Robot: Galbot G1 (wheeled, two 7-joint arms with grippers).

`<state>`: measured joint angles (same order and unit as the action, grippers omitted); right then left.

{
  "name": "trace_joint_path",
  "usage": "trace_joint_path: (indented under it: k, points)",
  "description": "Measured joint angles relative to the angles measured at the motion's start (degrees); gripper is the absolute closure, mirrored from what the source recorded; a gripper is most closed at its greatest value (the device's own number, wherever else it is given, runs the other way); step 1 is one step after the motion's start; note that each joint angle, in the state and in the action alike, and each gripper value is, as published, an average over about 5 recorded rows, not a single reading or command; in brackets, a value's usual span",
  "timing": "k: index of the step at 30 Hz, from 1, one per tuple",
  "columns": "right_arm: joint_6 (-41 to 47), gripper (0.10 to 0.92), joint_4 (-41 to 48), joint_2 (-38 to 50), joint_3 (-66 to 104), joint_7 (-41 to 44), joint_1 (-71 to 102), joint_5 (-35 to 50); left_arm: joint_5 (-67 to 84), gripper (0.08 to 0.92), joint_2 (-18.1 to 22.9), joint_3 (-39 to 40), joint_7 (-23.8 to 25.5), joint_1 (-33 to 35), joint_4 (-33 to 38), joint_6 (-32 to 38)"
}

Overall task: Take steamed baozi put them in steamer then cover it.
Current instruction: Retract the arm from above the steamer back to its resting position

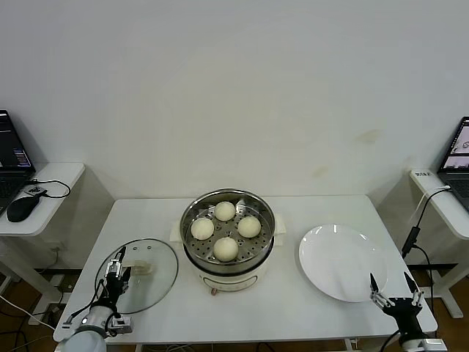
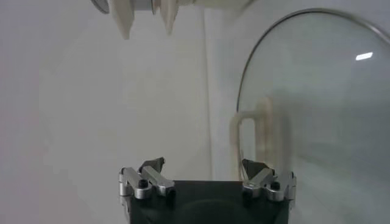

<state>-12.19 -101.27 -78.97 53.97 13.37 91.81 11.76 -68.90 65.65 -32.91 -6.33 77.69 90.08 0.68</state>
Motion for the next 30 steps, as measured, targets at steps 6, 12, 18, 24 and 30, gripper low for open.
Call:
trace_joint_path:
  k: [6,12,18,24,30]
  points:
    - [-0.16,0.203,0.41,-0.22,0.04,0.21,0.21,-0.29,-0.19,0.177,0.73,0.61,0.0,-2.17,-1.74,0.02]
    - [-0.47,0.203,0.96,-0.63,-0.21,0.29,0.15,-0.73,-0.28,0.18,1.43,0.79,-0.41,-4.2,-3.52,0.31]
    - [-0.54,0.203,1.29,-0.9,-0.62,0.35,0.0,-1.06,-0.27,0.294,1.71,0.94,-0.4,-5.64,-5.3,0.54]
    - [-0.56,0.202,1.59,-1.0,-0.85,0.45,-0.02,-1.19,-0.27,0.467,1.98,1.08,-0.23,-6.55,-6.89,0.76]
    - [-0.59,0.203,1.65,-1.09,-0.95,0.51,-0.01,-1.21,-0.15,0.641,2.18,1.1,-0.29,-6.97,-8.29,1.35]
